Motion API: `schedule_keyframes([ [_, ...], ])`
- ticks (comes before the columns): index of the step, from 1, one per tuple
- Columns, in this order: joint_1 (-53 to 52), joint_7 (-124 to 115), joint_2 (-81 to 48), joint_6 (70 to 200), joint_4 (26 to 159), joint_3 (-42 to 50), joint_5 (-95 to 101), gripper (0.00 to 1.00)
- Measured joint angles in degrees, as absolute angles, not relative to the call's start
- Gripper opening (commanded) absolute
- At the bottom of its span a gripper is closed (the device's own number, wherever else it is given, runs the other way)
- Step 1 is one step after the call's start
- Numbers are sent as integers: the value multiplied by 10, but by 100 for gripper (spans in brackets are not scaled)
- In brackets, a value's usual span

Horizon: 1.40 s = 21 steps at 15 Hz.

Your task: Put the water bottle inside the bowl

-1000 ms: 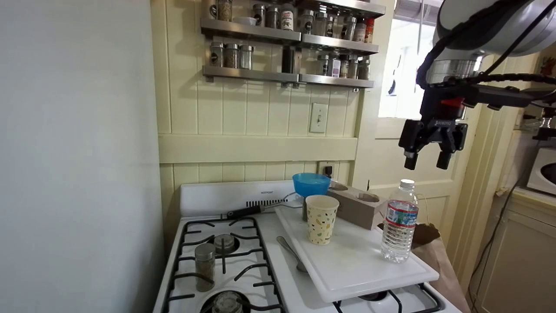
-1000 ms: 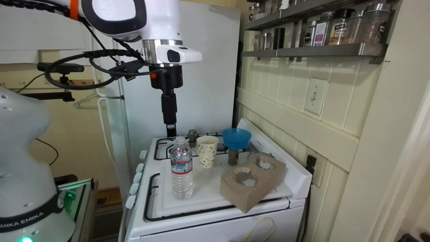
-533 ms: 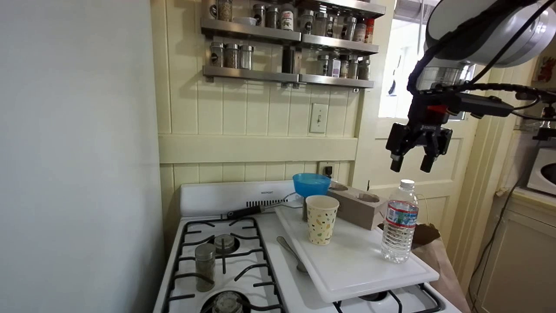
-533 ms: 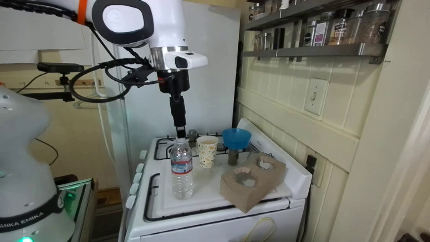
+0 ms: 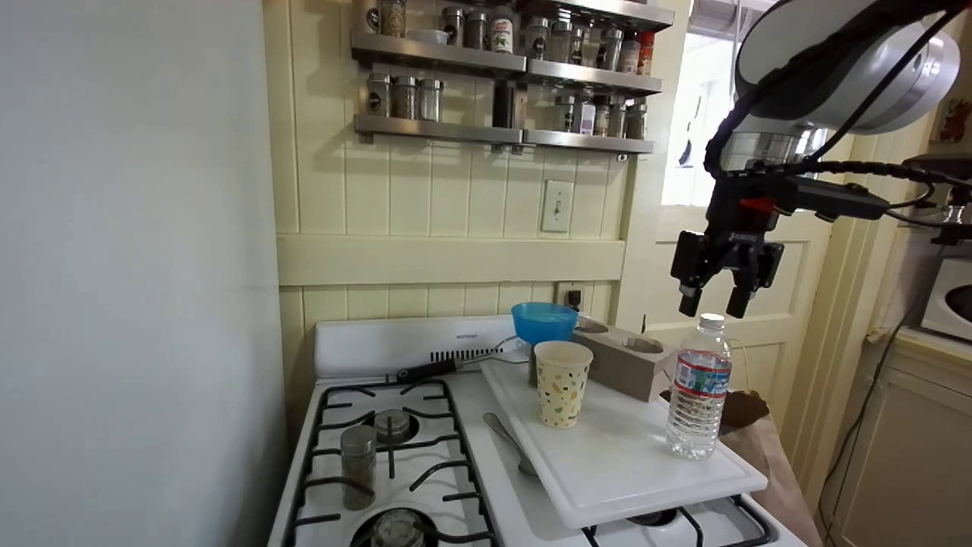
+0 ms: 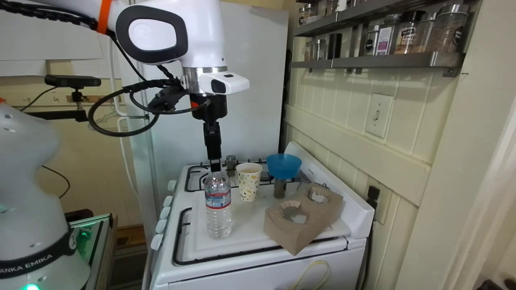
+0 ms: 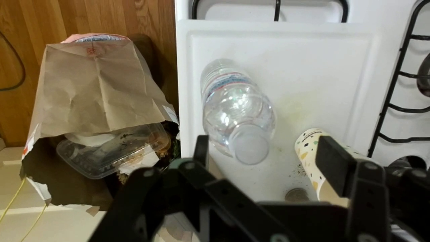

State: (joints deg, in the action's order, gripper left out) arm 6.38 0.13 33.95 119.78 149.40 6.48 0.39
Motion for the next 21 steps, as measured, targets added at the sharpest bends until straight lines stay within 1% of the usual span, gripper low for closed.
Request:
schedule_keyframes([
  [1, 64, 1, 337, 1198, 1495, 65, 3, 65],
  [3, 64, 1, 333, 1198, 1497, 65, 0, 61],
  [5, 64, 1, 329, 1199, 1499, 65, -1, 51],
  [6, 64, 1, 327, 1200, 1499, 65, -2, 56],
  [11, 64, 1, 321, 1202, 1499, 65, -2, 61],
  [16, 68, 1, 321, 1202, 1499, 65, -2, 59],
  [21, 76, 1, 321, 1202, 1496, 66, -2, 53],
])
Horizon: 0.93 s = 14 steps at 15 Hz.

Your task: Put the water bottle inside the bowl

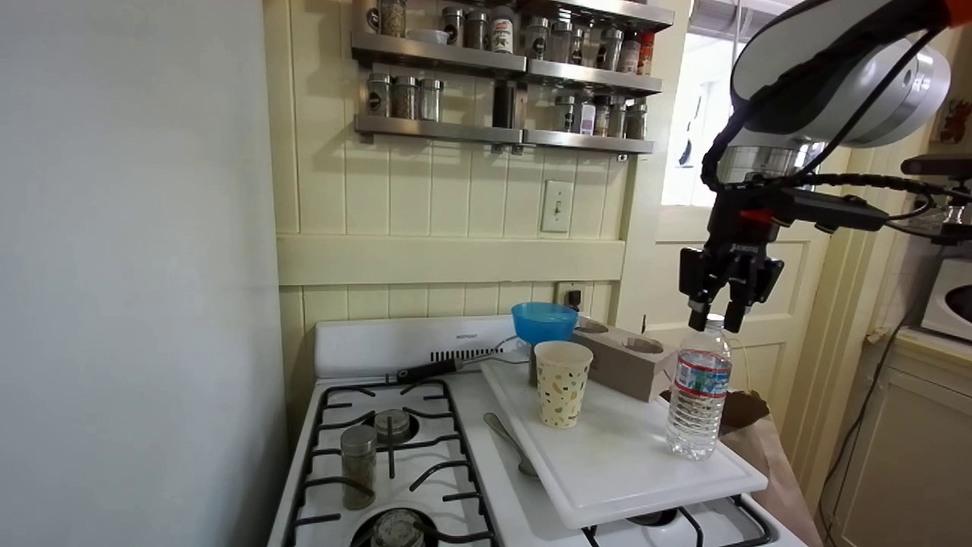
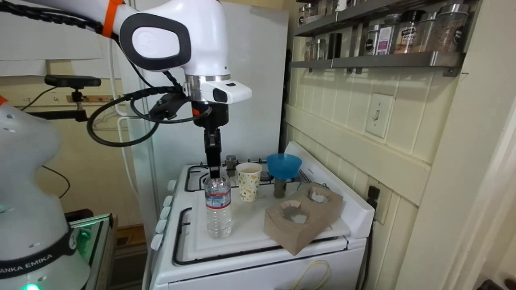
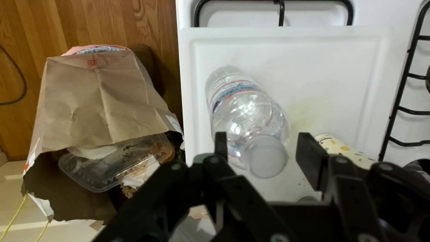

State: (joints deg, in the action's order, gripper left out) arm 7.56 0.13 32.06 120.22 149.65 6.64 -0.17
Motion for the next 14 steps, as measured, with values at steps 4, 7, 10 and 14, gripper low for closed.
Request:
schedule_keyframes([
  [4, 76, 1, 321, 1202, 1490, 66, -2, 40],
  [7, 76, 1, 321, 1202, 1485, 66, -1, 12],
  [10, 76, 1, 320, 1202, 1484, 65, -1, 8],
  [14, 76, 1, 317, 1202, 1481, 63, 0, 8],
])
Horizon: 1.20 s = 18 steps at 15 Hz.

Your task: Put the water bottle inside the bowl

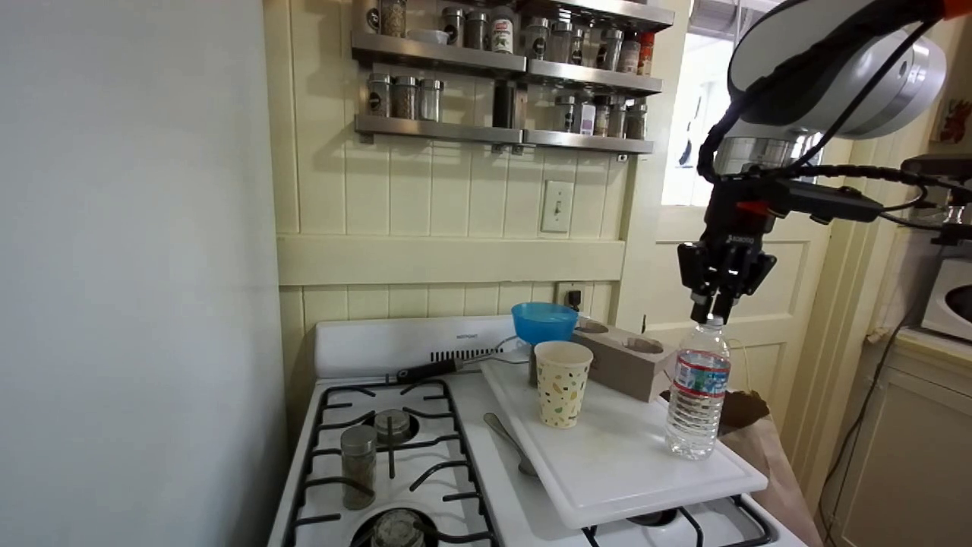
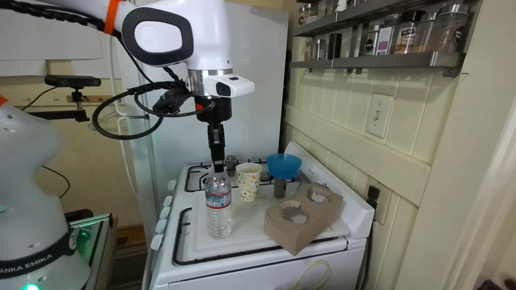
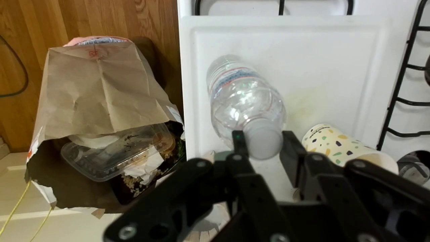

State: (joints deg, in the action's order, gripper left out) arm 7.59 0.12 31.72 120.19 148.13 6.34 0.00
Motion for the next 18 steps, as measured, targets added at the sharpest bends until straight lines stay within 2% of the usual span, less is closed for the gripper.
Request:
schedule_keyframes([
  [7, 86, 2, 326, 1197, 1455, 66, 11, 8],
  [13, 73, 26, 327, 1162, 1359, 66, 8, 8],
  [14, 70, 38, 323, 1138, 1332, 71, 5, 31],
  [17, 59, 74, 305, 1080, 1269, 88, -9, 31],
  [18, 57, 78, 300, 1077, 1262, 91, -10, 8],
])
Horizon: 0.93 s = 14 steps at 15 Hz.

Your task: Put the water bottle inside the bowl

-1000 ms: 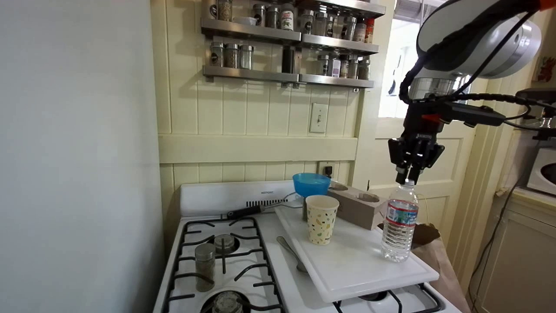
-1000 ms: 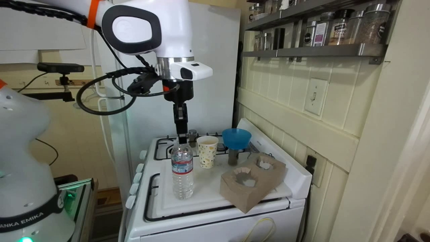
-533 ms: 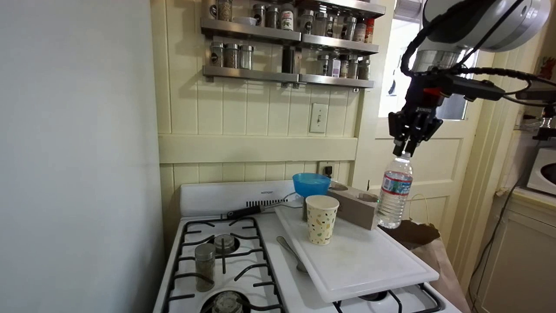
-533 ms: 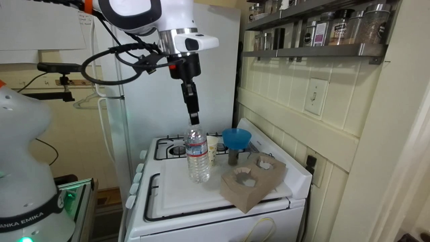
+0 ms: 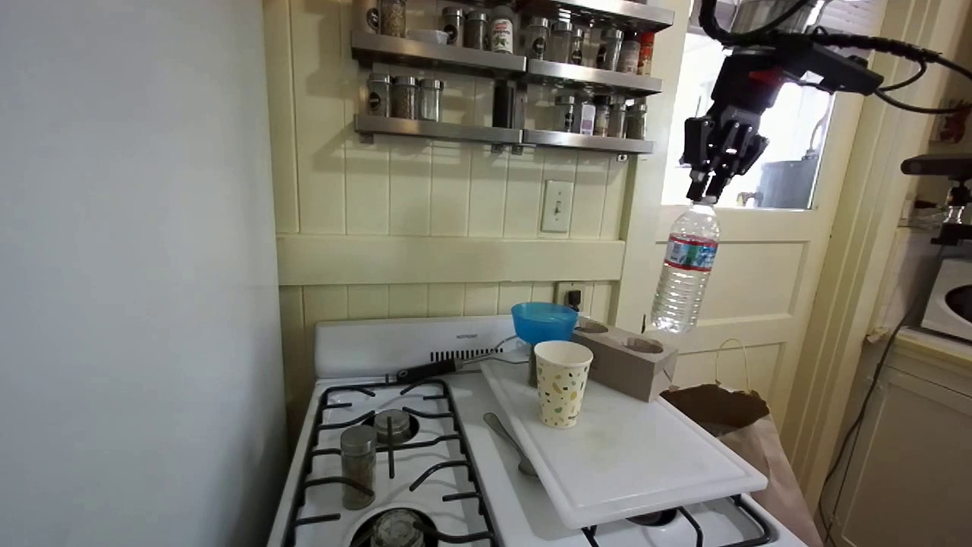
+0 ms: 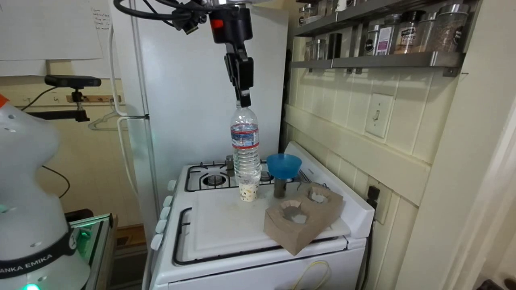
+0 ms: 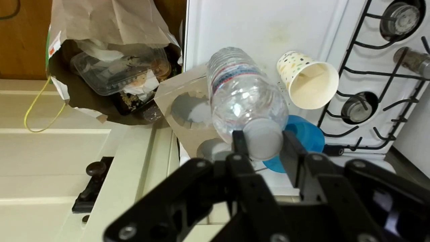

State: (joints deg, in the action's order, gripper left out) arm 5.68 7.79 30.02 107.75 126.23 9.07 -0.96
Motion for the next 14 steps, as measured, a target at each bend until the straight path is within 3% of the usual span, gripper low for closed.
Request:
schedule_keyframes([
  [6, 52, 78, 278, 1098, 1245, 74, -8, 8],
  [14, 36, 69, 199, 1081, 1079, 34, 9, 8],
])
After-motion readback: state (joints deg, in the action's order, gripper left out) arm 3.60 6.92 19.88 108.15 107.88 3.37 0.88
